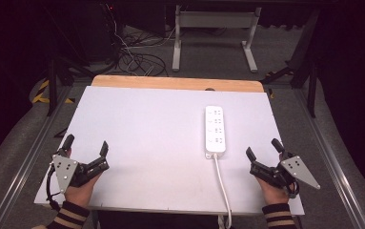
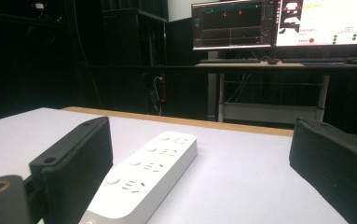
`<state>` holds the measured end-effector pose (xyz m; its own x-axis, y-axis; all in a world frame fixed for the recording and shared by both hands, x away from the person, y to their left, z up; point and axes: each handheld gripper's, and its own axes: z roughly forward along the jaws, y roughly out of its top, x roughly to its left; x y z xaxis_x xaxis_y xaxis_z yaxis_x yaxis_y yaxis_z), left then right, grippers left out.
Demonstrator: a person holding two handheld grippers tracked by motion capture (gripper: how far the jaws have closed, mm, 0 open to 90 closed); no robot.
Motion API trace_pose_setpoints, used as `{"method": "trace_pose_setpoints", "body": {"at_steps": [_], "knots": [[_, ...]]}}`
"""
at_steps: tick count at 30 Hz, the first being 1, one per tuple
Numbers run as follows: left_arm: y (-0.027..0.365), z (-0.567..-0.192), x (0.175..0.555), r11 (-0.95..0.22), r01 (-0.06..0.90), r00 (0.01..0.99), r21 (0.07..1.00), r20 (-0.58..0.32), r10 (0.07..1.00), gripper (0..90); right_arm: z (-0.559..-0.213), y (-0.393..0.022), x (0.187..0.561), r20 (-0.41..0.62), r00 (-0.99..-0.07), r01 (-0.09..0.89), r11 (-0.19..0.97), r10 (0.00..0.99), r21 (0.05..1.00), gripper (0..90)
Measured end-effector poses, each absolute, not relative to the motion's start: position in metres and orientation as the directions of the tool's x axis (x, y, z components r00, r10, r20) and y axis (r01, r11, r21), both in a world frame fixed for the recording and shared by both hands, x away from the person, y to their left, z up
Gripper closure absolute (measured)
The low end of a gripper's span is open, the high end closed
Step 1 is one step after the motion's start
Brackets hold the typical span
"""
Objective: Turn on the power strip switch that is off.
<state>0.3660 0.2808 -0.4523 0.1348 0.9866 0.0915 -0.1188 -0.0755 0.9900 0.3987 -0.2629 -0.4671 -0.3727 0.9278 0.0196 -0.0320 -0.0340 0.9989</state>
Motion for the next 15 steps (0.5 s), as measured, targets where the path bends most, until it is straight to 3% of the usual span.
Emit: {"method": "trace_pose_setpoints", "body": {"at_steps": [15], "knots": [[0.2806, -0.4527, 0.3672, -0.069, -0.115, 0.14, 0.991, 0.085, 0.986, 0.4, -0.4674, -0.2618, 0.3997, 0.028, -0.387, -0.025, -0.041, 0.921, 0.999, 5.4]]}}
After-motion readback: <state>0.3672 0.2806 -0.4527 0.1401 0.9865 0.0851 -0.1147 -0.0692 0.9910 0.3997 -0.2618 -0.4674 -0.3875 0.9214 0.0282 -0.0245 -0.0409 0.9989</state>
